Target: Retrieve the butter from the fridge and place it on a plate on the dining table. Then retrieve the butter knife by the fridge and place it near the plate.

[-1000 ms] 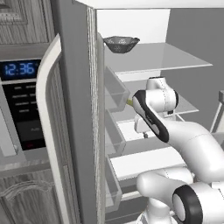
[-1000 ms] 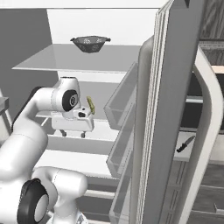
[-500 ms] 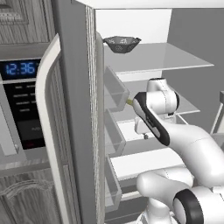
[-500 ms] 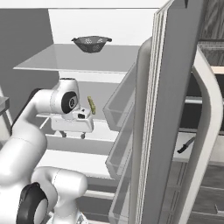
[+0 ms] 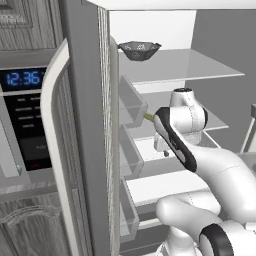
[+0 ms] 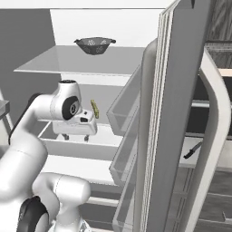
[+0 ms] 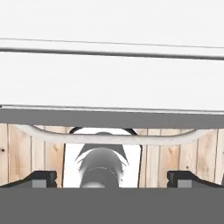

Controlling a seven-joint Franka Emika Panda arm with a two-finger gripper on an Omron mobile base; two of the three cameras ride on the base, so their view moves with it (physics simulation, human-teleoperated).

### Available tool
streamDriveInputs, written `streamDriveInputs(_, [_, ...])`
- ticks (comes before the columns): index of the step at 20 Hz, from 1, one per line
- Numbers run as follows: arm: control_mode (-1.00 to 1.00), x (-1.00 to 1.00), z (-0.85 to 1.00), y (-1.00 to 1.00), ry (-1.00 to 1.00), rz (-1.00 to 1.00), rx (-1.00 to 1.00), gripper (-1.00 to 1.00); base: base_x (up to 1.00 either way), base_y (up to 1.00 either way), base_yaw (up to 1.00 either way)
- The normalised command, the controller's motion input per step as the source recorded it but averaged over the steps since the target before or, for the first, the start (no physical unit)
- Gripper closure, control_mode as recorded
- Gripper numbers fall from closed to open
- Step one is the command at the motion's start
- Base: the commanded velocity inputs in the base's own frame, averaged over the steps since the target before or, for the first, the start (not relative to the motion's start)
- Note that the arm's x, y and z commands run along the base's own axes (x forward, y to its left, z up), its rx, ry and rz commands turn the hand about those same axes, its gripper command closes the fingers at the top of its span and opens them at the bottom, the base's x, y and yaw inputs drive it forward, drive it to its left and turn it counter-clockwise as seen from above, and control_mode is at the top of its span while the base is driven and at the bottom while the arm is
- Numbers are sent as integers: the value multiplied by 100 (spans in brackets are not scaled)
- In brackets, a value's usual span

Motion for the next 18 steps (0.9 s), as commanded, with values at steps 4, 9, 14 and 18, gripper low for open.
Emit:
streamDriveInputs(4, [-100,-7,20,-3,-43,0,0,-100,0,0,0])
streamDriveInputs(9, [-100,-3,42,-4,-46,0,0,-100,0,0,0])
streamDriveInputs(14, [-100,16,18,-18,-34,-1,7,-100,0,0,0])
streamDriveInputs(18, [-100,50,16,-24,-14,-1,22,-100,0,0,0])
